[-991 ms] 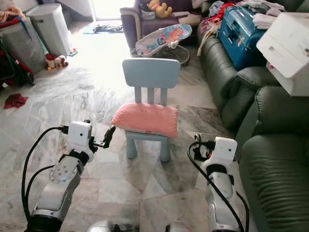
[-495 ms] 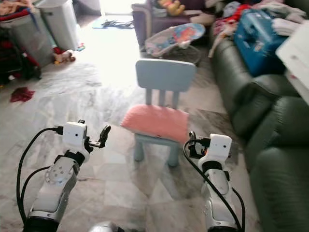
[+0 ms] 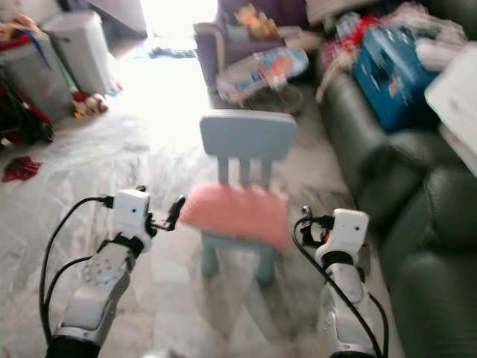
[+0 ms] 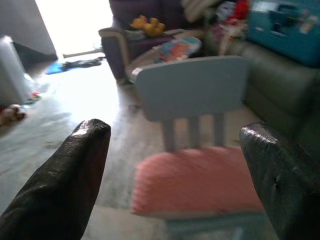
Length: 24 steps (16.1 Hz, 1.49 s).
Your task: Move the pillow to the sofa
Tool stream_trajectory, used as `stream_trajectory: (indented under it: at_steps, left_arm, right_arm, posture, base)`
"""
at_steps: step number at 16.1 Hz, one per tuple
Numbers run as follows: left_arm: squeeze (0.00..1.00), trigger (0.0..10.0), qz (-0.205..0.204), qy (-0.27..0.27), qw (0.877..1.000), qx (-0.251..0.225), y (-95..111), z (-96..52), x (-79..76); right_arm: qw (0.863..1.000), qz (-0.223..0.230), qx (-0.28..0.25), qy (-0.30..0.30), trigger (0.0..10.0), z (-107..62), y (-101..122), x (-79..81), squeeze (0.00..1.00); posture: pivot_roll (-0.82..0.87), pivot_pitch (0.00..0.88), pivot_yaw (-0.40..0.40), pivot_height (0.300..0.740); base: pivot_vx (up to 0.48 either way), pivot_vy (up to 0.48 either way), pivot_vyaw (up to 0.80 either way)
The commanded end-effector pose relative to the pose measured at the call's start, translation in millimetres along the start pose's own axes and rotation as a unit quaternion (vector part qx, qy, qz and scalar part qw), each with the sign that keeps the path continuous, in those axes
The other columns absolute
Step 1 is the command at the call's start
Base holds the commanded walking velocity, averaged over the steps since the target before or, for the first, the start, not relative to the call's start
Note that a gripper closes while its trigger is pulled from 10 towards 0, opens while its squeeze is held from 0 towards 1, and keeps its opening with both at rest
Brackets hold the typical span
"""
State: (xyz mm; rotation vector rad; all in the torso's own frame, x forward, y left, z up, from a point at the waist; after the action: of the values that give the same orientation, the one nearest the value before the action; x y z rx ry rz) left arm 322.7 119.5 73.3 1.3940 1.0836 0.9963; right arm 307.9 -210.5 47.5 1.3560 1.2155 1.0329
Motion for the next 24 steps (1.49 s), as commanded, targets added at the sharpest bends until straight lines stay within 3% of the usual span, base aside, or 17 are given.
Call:
stream_trajectory:
  at_steps: [1,12,15,24]
  left_arm:
    - [0.00,10.0,0.005,0.011,1.000,0.002,0,-1.6,9.0]
    - [0.00,10.0,-0.007,0.011,1.000,0.015,-4,-1.6,6.4]
    - [0.00,10.0,-0.011,0.012,1.000,0.019,-6,-1.6,5.7]
    - [0.00,10.0,-0.020,0.002,1.000,0.006,-2,-1.4,-3.2]
  right_arm:
    - [1.000,0.006,-0.002,0.012,10.0,2.0,2,10.0,0.00]
    - [1.000,0.002,-0.001,0.014,10.0,4.0,3,10.5,0.00]
    - [1.000,0.000,0.001,0.015,10.0,4.4,2,9.9,0.00]
    - [1.000,-0.007,0.003,0.018,10.0,5.6,1,8.9,0.00]
  posture:
    - [0.03,0.000,0.007,0.740]
    - [0.03,0.000,-0.002,0.740]
    - [0.03,0.000,-0.006,0.740]
    - [0.03,0.000,-0.014,0.740]
  base:
    - [0.480,0.000,0.00]
    - [0.477,0.000,0.00]
    - [0.329,0.350,0.00]
    - [0.031,0.044,-0.14]
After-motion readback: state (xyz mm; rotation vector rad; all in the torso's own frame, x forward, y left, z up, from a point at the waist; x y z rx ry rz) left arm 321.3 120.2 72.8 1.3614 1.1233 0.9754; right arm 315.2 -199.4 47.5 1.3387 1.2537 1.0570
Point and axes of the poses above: a point about 5 cm out from each wrist's last joint towards the gripper, its own z axis pointing out of the wrist towards the gripper, its own y axis along the axis of the wrist's last joint, x = y × z, the point moved 6 cm from there along z, pointing out of the wrist towards the gripper, and after that the axes turned 4 degrees about -z, right-handed, at the moved point
